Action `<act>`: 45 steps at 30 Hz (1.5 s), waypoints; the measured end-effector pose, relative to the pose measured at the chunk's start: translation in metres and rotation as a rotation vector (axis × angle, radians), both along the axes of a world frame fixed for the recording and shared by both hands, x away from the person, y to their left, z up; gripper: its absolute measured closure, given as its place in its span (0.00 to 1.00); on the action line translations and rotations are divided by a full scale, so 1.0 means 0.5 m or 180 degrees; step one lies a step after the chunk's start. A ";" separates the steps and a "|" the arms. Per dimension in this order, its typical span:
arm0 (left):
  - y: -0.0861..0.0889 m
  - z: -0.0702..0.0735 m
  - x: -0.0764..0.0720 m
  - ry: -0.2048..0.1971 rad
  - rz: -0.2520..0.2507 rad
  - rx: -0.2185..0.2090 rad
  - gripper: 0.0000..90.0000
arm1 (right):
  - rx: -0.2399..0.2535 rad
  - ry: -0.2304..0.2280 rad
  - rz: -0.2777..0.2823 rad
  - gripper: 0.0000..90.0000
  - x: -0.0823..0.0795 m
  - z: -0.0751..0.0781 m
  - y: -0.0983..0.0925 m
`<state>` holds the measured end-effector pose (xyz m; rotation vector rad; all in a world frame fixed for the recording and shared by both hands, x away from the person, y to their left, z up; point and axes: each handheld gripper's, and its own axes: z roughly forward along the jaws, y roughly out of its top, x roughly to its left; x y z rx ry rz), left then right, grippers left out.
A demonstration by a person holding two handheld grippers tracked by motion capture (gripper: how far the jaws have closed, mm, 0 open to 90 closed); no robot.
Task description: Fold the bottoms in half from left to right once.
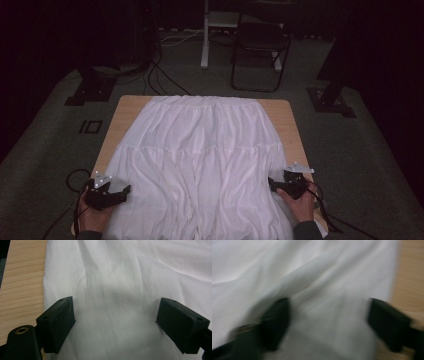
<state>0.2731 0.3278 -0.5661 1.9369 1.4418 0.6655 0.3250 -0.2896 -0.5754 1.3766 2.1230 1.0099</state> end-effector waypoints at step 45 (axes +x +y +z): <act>-0.021 0.003 -0.086 0.0090 0.0005 0.0008 0.28 | -0.0126 -0.0038 0.0057 0.14 -0.006 -0.001 0.011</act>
